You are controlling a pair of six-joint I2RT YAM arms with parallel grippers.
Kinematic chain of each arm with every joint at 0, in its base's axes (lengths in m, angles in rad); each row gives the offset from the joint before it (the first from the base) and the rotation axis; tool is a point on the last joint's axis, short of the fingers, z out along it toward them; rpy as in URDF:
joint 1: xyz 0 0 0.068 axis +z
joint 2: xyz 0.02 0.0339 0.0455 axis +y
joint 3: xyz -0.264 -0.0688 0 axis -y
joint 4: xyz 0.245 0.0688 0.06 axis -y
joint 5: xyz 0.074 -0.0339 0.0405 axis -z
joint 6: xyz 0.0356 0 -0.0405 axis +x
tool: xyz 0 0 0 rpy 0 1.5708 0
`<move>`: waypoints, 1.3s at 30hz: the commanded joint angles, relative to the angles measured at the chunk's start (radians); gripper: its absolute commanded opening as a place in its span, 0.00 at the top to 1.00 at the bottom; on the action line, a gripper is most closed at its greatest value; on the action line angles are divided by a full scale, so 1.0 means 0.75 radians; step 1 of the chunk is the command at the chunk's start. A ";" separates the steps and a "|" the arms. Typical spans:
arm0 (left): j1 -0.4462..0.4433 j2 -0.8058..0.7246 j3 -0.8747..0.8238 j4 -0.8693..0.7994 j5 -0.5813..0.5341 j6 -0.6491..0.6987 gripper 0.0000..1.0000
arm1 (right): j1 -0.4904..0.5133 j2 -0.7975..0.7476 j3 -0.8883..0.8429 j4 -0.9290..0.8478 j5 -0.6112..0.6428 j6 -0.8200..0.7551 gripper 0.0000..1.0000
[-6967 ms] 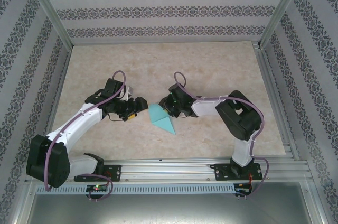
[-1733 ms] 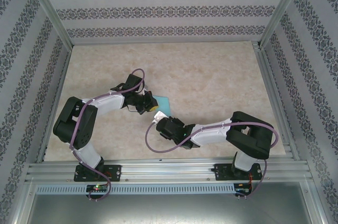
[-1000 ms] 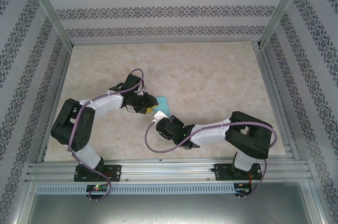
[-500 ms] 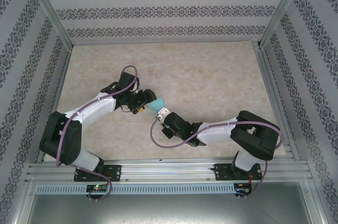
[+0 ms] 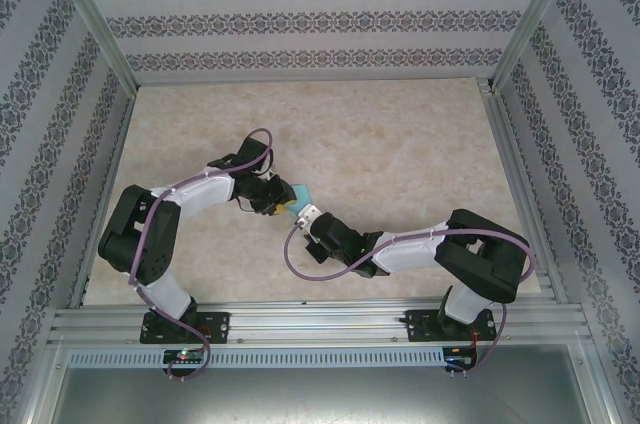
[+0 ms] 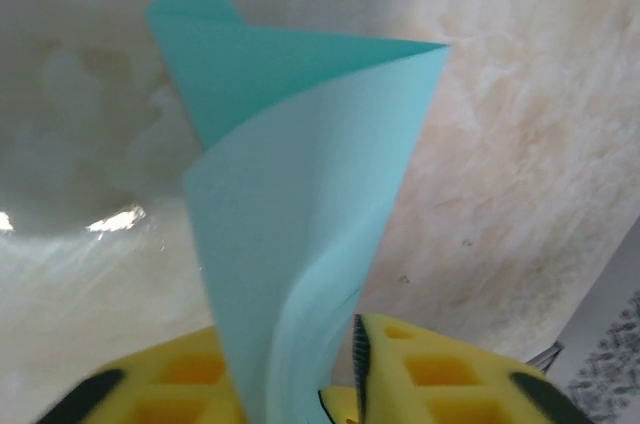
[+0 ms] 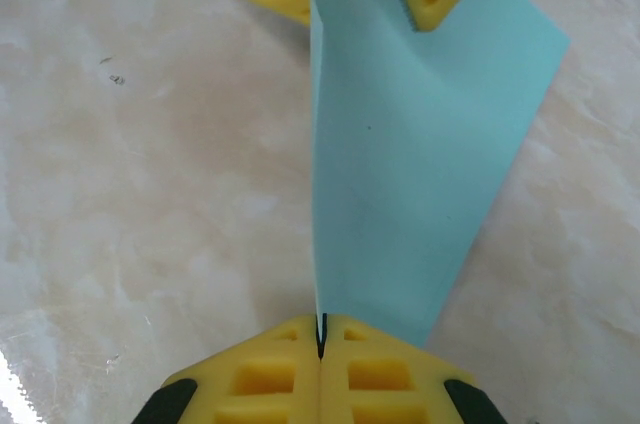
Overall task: Fold a paper plane with a square sheet of paper (pick it up from the middle)
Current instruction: Fold the wing for the fifth time at the center of the table.
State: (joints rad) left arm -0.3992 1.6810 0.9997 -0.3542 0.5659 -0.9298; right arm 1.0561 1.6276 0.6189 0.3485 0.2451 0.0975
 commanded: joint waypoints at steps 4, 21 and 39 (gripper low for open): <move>0.004 0.050 0.070 -0.060 0.027 0.033 0.98 | -0.001 -0.014 -0.015 -0.037 0.013 -0.010 0.94; 0.005 0.061 0.077 -0.074 0.041 0.033 1.00 | 0.001 0.006 0.000 -0.063 0.058 0.023 0.87; 0.004 0.012 0.084 -0.123 -0.011 0.050 0.85 | -0.007 0.019 0.006 -0.050 0.032 0.082 1.00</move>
State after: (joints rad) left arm -0.3992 1.7195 1.0382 -0.3920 0.5812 -0.9150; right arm 1.0561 1.6371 0.6197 0.3180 0.2741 0.1211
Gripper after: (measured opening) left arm 0.119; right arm 0.055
